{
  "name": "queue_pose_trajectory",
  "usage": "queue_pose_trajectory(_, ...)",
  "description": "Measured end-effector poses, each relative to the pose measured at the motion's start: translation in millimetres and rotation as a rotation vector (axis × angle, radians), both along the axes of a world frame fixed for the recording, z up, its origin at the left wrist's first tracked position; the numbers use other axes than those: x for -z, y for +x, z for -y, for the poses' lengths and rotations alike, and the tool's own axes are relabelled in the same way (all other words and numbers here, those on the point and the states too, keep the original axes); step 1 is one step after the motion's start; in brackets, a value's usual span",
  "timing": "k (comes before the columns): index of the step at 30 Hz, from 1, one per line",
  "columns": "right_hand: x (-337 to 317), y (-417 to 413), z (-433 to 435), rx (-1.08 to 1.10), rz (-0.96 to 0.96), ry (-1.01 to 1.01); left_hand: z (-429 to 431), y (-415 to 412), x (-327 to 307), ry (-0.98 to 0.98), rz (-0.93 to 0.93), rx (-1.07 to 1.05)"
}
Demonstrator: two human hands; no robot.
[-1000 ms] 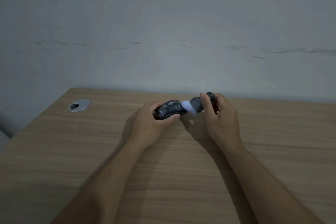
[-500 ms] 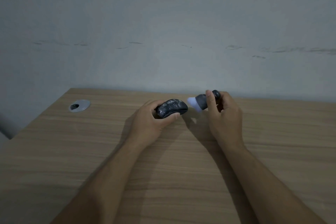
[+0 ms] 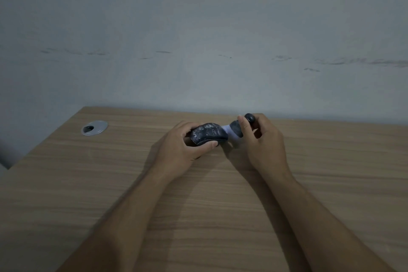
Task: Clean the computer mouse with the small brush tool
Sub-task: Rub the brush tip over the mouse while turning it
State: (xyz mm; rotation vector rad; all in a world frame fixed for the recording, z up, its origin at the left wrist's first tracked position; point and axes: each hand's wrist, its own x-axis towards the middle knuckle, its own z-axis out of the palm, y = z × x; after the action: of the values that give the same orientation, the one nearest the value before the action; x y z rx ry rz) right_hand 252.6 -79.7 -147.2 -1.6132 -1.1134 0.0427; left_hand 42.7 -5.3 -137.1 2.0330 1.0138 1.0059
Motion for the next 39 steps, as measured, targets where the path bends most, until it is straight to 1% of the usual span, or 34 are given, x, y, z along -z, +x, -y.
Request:
queue_pose_trajectory(2, -2.2, 1.7, 0.5, 0.037, -0.066, 0.032, 1.0, 0.4, 0.5, -0.022, 0.019, 0.021)
queue_pose_trajectory(4, -4.2, 1.5, 2.7, -0.005, -0.101, 0.075, 0.9, 0.5, 1.1, -0.013, 0.015, 0.027)
queue_pose_trajectory(6, -2.8, -0.8, 2.4, -0.068, -0.070, 0.058, 0.4, -0.3, 0.9, 0.003, -0.003, 0.030)
queue_pose_trajectory(9, 0.0, 0.1, -0.9, -0.022, -0.052, 0.020, -0.2, -0.6, 0.6, -0.012, 0.000, 0.056)
queue_pose_trajectory(11, -2.5, 1.5, 1.2, -0.008, -0.109, 0.052, 0.6, 0.5, 0.3, -0.035, 0.025, 0.076)
queue_pose_trajectory(13, -4.7, 1.4, 3.0, -0.065, -0.159, 0.078, 0.1, 1.6, 0.9, -0.028, 0.028, 0.076)
queue_pose_trajectory(15, -3.2, 0.4, 1.5, -0.107, -0.147, 0.054, -1.3, 0.8, 1.9, -0.020, 0.021, 0.068)
queue_pose_trajectory(18, -1.8, 0.8, -1.1, -0.023, -0.099, 0.029, -1.7, -0.2, 2.7, -0.038, 0.032, 0.069)
queue_pose_trajectory(20, -4.1, 1.2, 0.4, 0.014, -0.161, 0.068, -1.8, 0.8, 3.3, -0.045, 0.042, 0.062)
queue_pose_trajectory(22, -6.4, 0.3, 2.9, -0.022, -0.220, 0.106, -1.8, 2.0, 3.2, -0.042, 0.049, 0.055)
queue_pose_trajectory(24, -5.2, -0.8, 3.3, -0.091, -0.182, 0.085, -2.6, 1.9, 3.7, -0.017, 0.042, 0.050)
queue_pose_trajectory(26, -3.1, -0.6, 2.3, -0.077, -0.097, 0.039, -2.1, 0.8, 3.4, -0.016, 0.039, 0.052)
queue_pose_trajectory(28, -3.8, -0.5, 2.1, -0.033, -0.112, 0.054, -1.7, 0.6, 3.9, -0.038, 0.060, 0.059)
queue_pose_trajectory(31, -6.5, -1.8, 3.7, -0.090, -0.167, 0.088, -2.0, 1.7, 3.8, -0.031, 0.062, 0.055)
queue_pose_trajectory(35, -6.5, -3.6, 5.2, -0.176, -0.065, 0.031, -1.4, 0.5, 1.6, -0.017, 0.039, 0.049)
queue_pose_trajectory(37, -6.6, -4.6, 5.2, -0.156, -0.038, 0.042, -0.7, 0.5, 1.3, -0.015, 0.032, 0.045)
queue_pose_trajectory(39, -6.9, -4.5, 4.4, -0.117, -0.058, 0.088, -1.0, 0.7, 1.5, -0.020, 0.041, 0.037)
